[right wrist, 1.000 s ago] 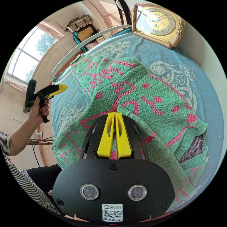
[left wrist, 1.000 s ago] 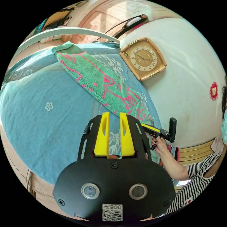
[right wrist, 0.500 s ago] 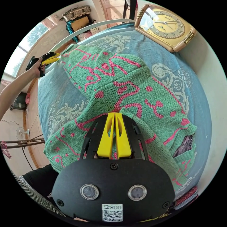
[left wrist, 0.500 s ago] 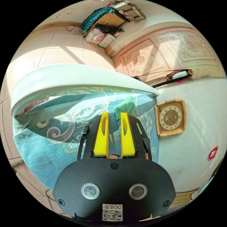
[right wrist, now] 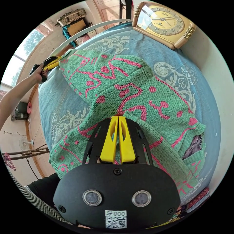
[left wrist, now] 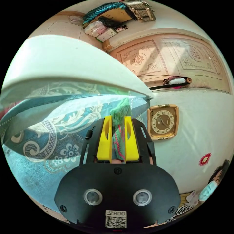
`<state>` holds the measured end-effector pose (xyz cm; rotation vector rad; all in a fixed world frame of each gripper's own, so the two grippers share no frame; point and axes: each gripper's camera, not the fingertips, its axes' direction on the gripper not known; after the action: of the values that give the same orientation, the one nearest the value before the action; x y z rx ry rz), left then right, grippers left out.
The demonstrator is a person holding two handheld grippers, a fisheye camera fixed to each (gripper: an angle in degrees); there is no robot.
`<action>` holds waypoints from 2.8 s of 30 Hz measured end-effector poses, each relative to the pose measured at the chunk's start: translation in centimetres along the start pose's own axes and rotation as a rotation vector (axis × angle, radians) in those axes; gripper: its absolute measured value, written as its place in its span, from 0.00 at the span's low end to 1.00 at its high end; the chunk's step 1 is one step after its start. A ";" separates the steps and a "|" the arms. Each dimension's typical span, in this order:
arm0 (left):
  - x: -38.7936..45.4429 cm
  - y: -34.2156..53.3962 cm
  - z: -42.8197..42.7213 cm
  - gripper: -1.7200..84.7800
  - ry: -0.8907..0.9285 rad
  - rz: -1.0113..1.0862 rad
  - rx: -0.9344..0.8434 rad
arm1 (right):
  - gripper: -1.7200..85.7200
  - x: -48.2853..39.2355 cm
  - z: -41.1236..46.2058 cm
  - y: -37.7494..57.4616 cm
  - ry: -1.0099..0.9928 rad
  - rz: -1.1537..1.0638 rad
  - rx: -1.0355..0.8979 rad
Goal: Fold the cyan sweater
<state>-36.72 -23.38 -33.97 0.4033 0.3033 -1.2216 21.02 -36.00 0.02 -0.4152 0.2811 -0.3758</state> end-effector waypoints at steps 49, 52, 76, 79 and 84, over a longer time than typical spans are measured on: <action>34.4 67.6 33.1 0.06 -0.051 1.157 -0.570 | 0.11 31.3 -1.1 30.4 -1.060 0.584 0.345; 35.5 71.2 33.9 0.06 -0.056 1.204 -0.552 | 0.09 32.2 -2.5 32.3 -1.090 0.557 0.393; 32.7 98.5 44.8 0.06 0.061 1.313 -0.907 | 0.06 35.3 -5.6 57.9 -0.850 0.679 0.447; 32.0 100.1 45.9 0.06 0.045 1.322 -0.915 | 0.06 35.7 -5.6 58.5 -0.821 0.681 0.437; 31.2 101.7 47.6 0.07 0.040 1.316 -0.926 | 0.06 36.4 -6.0 59.1 -0.780 0.673 0.429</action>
<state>70.10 -42.24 8.72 -0.2117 0.4801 0.2710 69.00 -2.73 -38.07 -0.0083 -0.4203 0.3941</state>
